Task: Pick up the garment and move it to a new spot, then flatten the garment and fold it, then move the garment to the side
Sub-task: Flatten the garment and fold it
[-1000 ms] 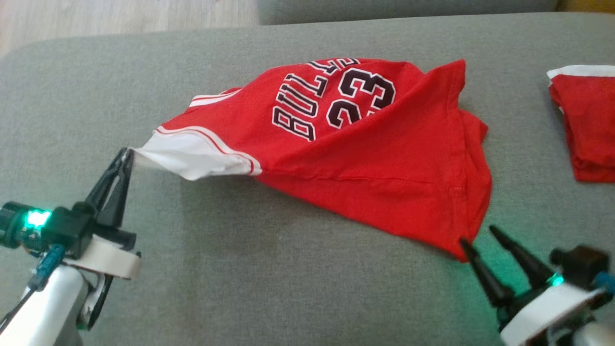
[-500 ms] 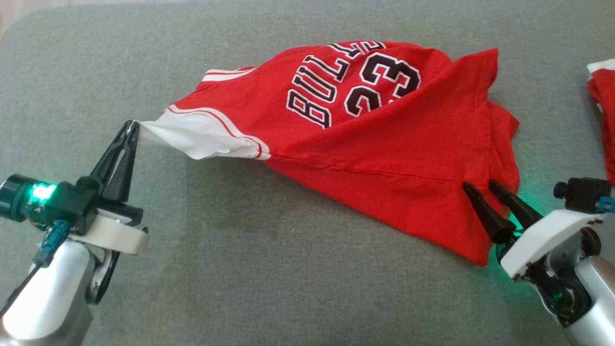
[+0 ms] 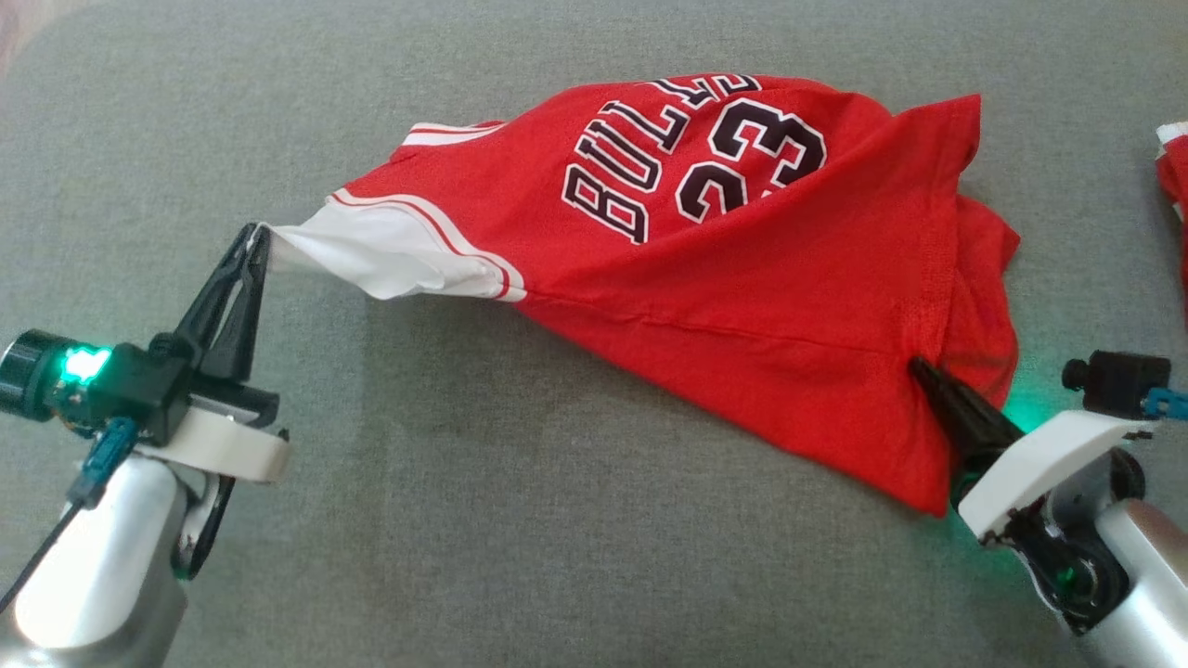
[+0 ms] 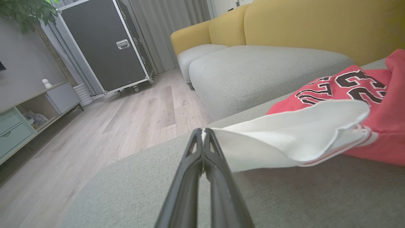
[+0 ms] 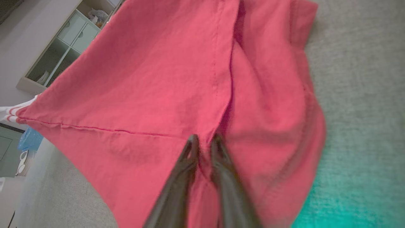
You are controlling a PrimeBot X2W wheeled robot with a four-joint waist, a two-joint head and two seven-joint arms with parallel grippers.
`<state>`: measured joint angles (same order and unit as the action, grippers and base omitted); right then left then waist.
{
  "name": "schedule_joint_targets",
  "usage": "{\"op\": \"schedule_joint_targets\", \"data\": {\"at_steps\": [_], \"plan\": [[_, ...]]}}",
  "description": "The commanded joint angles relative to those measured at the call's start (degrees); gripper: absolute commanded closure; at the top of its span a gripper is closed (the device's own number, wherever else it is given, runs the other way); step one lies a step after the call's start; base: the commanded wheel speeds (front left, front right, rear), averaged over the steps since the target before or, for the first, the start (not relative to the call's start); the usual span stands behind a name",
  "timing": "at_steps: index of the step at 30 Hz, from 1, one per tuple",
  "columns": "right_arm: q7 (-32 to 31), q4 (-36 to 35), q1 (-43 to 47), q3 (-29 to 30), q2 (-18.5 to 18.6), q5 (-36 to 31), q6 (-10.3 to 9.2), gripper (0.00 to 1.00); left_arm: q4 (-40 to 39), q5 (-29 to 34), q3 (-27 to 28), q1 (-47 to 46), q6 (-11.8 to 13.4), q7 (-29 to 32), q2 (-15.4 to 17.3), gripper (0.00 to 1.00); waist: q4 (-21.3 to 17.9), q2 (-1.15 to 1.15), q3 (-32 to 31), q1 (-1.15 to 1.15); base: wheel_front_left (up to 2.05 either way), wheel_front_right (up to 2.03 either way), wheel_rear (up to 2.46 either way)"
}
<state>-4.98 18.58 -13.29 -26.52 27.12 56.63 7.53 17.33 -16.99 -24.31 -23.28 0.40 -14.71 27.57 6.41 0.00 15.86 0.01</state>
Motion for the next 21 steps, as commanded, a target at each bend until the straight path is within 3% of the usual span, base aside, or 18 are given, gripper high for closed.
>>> {"op": "schedule_joint_targets", "data": {"at_steps": [1,9,14,21], "plan": [[0.79,-0.96,-0.21,-1.11,1.36,0.76,-0.04,1.00,-1.06,0.48,3.28,-2.19,-0.28,-0.29,1.84,1.00,-0.10,0.00,-0.11,-0.01,0.00,0.00,0.00],[6.97,-3.87,-0.67,-0.11,4.62,1.81,-0.04,1.00,-1.65,1.95,5.16,-1.17,-1.00,-0.29,2.06,1.00,-1.62,0.00,-3.95,-0.01,0.00,0.00,0.00],[9.16,-10.03,-1.94,4.13,10.46,1.39,-0.04,1.00,-4.60,2.89,6.26,-1.97,-2.55,-0.29,4.34,1.00,-3.47,0.00,-8.46,-0.01,0.00,0.00,0.00],[6.47,-17.19,-5.27,10.94,17.76,0.53,-0.04,1.00,-9.29,4.56,4.98,-7.70,-4.96,2.75,7.81,1.00,-5.44,0.00,-13.34,-0.01,0.00,0.00,0.00]]}}
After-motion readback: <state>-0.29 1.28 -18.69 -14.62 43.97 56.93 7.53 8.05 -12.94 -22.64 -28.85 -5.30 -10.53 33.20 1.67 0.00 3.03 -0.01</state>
